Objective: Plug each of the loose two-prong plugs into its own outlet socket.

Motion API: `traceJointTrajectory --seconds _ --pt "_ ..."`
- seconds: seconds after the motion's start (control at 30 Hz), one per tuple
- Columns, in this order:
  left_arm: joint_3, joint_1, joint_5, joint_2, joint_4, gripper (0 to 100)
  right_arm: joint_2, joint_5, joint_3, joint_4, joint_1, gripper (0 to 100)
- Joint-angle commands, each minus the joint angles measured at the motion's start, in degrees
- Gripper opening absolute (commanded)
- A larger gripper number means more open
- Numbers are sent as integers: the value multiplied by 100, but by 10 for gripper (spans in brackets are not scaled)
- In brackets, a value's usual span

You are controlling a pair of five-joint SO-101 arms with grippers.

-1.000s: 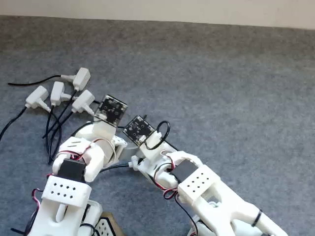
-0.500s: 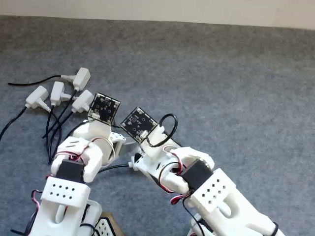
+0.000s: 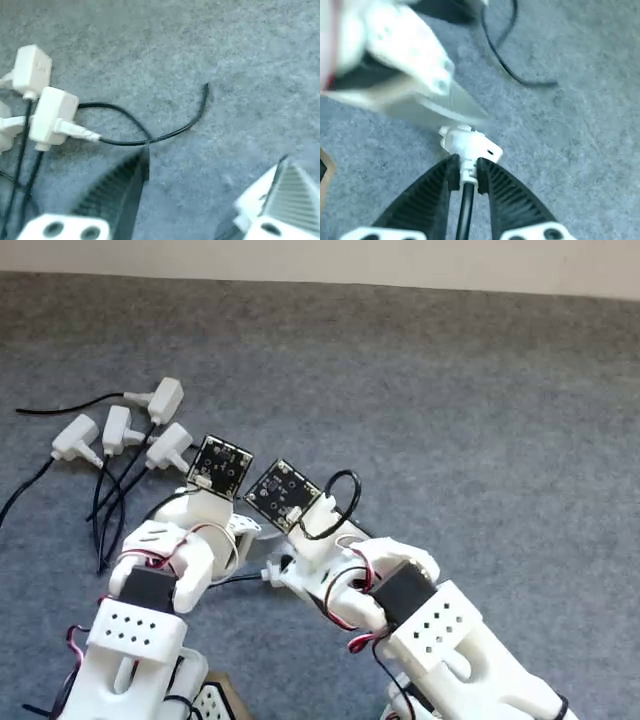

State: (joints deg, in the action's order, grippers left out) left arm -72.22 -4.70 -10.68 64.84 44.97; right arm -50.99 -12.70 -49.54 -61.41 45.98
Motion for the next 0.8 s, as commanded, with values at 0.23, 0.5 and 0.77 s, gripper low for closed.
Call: traceJointTrajectory --seconds 0.23,0.5,0.77 --pt "523 1051 255 -198 -44 362 1991 -1275 2149 -163 -620 5" --pt "998 1982 633 -2123 -897 362 3644 -3851 3723 -1332 -303 5" --pt "2105 2018 659 -4426 -905 362 3758 -5618 3811 -1965 -84 5"
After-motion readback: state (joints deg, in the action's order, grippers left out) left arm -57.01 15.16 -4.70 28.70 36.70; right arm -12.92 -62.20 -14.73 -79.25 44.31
